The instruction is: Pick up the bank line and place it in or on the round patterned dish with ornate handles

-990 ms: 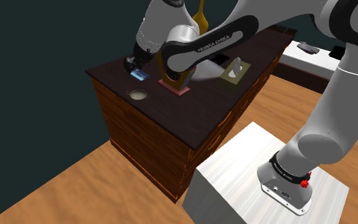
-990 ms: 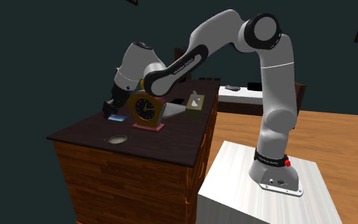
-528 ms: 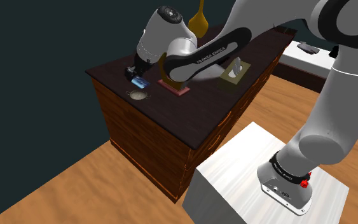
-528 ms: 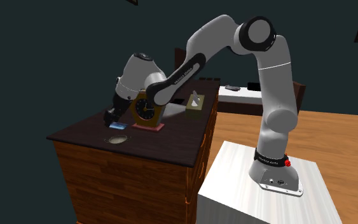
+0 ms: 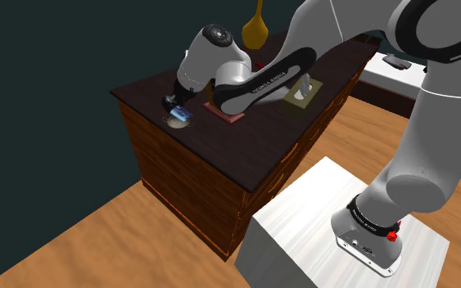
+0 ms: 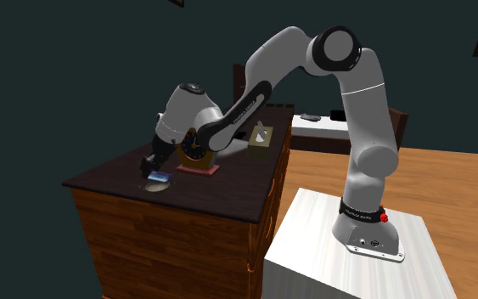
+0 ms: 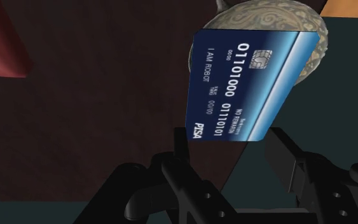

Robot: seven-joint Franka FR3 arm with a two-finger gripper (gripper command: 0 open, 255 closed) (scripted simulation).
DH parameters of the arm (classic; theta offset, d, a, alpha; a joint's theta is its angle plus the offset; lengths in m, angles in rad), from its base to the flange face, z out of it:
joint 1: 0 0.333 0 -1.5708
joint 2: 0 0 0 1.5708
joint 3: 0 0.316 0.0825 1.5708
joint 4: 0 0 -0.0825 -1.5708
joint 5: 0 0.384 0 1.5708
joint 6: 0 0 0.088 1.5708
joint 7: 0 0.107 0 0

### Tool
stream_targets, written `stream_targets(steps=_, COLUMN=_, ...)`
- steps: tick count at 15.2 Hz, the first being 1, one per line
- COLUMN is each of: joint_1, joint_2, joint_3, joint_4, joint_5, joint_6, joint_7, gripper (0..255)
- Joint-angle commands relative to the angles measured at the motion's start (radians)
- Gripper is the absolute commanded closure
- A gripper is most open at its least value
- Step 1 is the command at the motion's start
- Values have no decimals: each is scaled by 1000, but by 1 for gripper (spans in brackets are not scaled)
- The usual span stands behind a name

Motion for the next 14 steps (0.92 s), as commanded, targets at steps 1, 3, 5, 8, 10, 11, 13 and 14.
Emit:
stream_targets(steps=1, joint_1=1, joint_2=2, joint_3=-2, joint_4=0, joint_5=-3, joint_6=2, joint_7=3, gripper=255)
stream_targets(steps=3, joint_1=1, joint_2=2, joint_3=-2, joint_4=0, joint_5=-3, joint_6=2, joint_7=3, gripper=255)
stream_targets(steps=5, joint_1=1, joint_2=2, joint_3=-2, joint_4=0, joint_5=-3, joint_6=2, joint_7=3, gripper=255)
stream_targets(steps=8, joint_1=1, joint_2=2, joint_3=-2, joint_4=0, joint_5=-3, joint_6=2, joint_7=3, gripper=0)
stream_targets(steps=10, joint_1=1, joint_2=2, joint_3=-2, joint_4=0, joint_5=-3, joint_6=2, joint_7=3, gripper=0)
stream_targets(steps=11, joint_1=1, joint_2=2, joint_3=-2, joint_4=0, joint_5=-3, joint_6=2, joint_7=3, gripper=0)
stream_targets(steps=13, joint_1=-29, joint_2=-71, joint_3=35, joint_4=-47, joint_5=57, joint_6=-17, joint_7=-39, gripper=0)
stream_targets(steps=14, joint_1=-43, joint_2=-108, joint_3=53, joint_4=-68, joint_5=92, joint_6=-27, joint_7=-63, gripper=0)
